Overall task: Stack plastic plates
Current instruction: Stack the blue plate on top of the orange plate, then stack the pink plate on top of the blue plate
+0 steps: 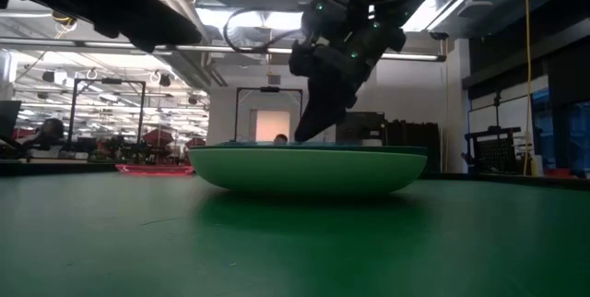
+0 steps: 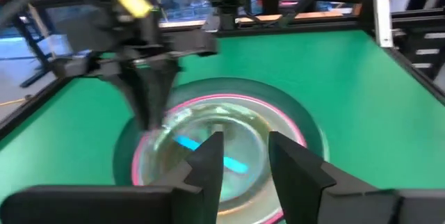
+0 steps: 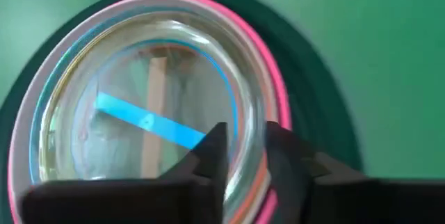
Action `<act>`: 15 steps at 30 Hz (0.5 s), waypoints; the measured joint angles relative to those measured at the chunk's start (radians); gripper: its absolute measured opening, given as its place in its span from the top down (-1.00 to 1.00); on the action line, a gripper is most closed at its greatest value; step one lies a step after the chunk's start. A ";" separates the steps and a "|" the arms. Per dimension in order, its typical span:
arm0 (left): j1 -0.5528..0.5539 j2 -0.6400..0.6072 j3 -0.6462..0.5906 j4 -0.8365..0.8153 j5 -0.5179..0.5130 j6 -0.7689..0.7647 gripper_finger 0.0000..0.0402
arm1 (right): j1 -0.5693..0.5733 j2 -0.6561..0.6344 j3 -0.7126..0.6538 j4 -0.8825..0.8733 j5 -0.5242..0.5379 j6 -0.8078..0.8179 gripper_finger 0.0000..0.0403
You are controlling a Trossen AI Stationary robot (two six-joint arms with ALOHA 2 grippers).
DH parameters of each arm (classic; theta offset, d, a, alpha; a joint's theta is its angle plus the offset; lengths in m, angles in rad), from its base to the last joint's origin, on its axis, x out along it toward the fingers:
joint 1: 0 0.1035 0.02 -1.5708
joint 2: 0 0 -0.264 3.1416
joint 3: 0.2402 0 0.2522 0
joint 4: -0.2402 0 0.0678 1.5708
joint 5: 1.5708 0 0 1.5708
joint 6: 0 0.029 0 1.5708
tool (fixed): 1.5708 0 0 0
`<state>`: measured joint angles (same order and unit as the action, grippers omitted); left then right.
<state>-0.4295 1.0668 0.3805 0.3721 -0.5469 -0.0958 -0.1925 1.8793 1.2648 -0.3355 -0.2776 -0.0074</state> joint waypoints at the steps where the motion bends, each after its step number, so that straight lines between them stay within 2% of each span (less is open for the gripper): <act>1: 0.010 0.000 0.000 0.000 -0.003 0.001 0.43 | 0.007 0.000 0.000 -0.004 0.005 -0.001 0.56; 4: 0.044 0.000 0.000 -0.004 -0.017 0.001 0.31 | 0.019 -0.022 0.000 -0.031 0.015 -0.016 0.32; 7: 0.097 0.000 0.044 -0.123 -0.019 -0.018 0.20 | 0.029 -0.078 0.001 -0.079 0.035 -0.040 0.15; 11: 0.206 0.000 0.162 -0.428 -0.009 -0.114 0.16 | 0.066 -0.155 0.001 -0.135 0.076 -0.072 0.01; 15: 0.336 0.016 0.266 -0.733 -0.026 -0.154 0.18 | 0.125 -0.246 0.001 -0.139 0.102 -0.120 -0.04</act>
<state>-0.0938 1.0833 0.6460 -0.3604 -0.5724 -0.2502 -0.0680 1.6330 1.2655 -0.4747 -0.1756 -0.1279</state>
